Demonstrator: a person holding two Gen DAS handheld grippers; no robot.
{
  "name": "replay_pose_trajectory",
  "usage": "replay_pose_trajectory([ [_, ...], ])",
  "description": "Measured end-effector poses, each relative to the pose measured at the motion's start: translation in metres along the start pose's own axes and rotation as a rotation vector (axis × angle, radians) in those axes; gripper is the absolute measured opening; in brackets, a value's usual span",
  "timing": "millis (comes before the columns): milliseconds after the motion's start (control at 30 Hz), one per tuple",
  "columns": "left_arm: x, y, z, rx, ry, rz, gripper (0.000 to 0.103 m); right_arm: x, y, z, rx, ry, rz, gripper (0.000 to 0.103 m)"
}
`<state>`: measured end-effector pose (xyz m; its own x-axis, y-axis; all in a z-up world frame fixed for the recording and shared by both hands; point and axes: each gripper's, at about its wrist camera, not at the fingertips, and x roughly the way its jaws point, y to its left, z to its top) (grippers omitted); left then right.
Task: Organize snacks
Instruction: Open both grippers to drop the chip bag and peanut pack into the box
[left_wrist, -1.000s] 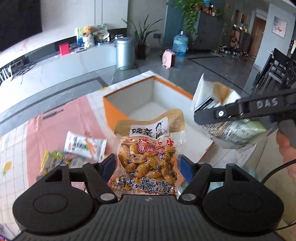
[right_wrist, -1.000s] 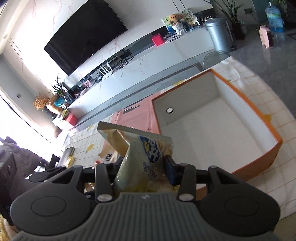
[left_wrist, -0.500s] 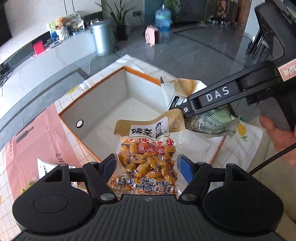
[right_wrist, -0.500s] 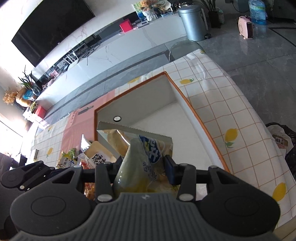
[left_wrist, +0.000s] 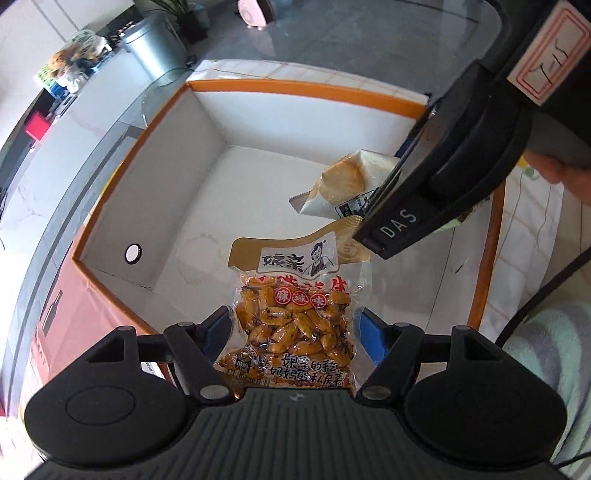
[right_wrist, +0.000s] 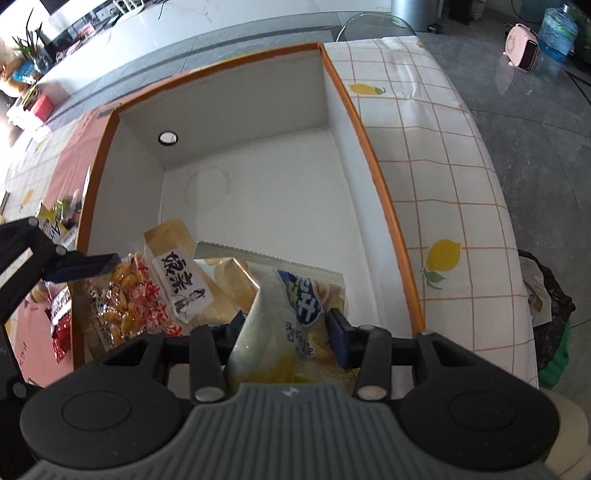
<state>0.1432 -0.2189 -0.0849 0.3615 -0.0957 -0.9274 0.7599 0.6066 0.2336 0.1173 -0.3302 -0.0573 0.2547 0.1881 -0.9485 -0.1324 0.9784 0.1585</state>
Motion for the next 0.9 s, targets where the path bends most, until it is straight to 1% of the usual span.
replay_pose_trajectory([
  [200,0.013,-0.003,0.003,0.053,0.022,-0.009,0.085,0.018,0.011,0.002,-0.103,0.083,-0.064,0.042],
  [233,0.014,-0.003,0.003,0.056,0.022,-0.005,0.087,0.021,0.011,0.003,-0.116,0.1,-0.069,0.042],
  [267,0.015,-0.002,0.003,0.055,0.018,-0.003,0.089,0.024,0.011,0.004,-0.124,0.116,-0.072,0.042],
  [467,0.018,0.004,0.002,0.041,0.015,-0.018,0.09,0.032,0.013,0.006,-0.146,0.165,-0.09,0.043],
  [567,0.017,0.003,0.0,0.034,0.005,-0.021,0.09,0.032,0.015,0.007,-0.15,0.177,-0.095,0.046],
  [633,0.015,0.004,-0.002,0.027,0.003,-0.025,0.091,0.031,0.016,0.006,-0.152,0.181,-0.089,0.05],
  [700,0.014,0.007,-0.003,0.013,0.0,-0.038,0.091,0.029,0.017,0.006,-0.151,0.182,-0.088,0.051],
  [800,0.011,0.013,-0.003,-0.018,-0.007,-0.063,0.096,0.022,0.014,0.006,-0.133,0.177,-0.075,0.052],
  [867,0.007,0.016,-0.003,-0.034,-0.022,-0.066,0.098,0.015,0.012,0.007,-0.112,0.162,-0.056,0.053],
  [900,0.005,0.017,-0.003,-0.04,-0.031,-0.064,0.099,0.011,0.01,0.007,-0.099,0.151,-0.047,0.055],
])
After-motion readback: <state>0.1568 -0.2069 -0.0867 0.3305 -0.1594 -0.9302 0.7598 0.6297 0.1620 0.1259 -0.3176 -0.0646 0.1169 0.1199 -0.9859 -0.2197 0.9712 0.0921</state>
